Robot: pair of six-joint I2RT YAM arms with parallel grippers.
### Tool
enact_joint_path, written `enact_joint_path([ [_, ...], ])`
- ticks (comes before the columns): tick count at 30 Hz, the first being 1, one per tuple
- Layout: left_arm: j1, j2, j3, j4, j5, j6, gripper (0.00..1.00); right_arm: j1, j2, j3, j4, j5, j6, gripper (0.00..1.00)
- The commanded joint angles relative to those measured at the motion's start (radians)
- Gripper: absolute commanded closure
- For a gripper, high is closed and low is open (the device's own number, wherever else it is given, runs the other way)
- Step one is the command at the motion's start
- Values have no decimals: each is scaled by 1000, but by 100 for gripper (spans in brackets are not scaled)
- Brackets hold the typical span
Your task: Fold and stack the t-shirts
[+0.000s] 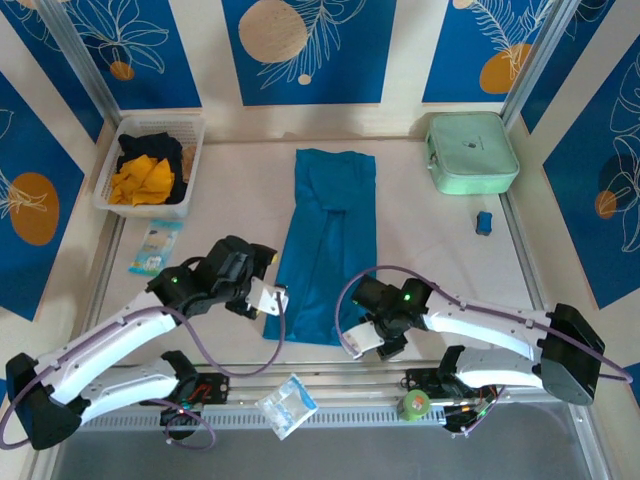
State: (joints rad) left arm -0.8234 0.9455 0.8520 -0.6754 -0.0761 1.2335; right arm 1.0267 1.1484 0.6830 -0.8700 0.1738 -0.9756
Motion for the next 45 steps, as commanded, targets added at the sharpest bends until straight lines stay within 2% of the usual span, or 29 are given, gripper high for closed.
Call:
enact_joint_path([
  [1, -8, -30, -42, -61, 8, 37, 1, 18, 23, -14, 33, 26, 8, 43],
  [10, -10, -83, -129, -71, 49, 34, 1, 32, 148, -22, 113, 38, 34, 48],
  [17, -33, -65, -181, -63, 86, 43, 1, 33, 221, -36, 170, 65, 59, 59],
  [20, -58, -50, -196, -64, 96, 40, 6, 32, 233, -54, 186, 83, 73, 65],
  [27, -139, 11, -227, -73, 97, 38, 24, 3, 218, -78, 181, 116, 76, 86],
  [35, -248, 132, -223, -38, 85, 37, 37, -35, 169, -81, 154, 122, 68, 99],
  [45, -249, 230, -249, 78, 75, 37, 38, -43, 198, -63, 130, 93, 95, 100],
])
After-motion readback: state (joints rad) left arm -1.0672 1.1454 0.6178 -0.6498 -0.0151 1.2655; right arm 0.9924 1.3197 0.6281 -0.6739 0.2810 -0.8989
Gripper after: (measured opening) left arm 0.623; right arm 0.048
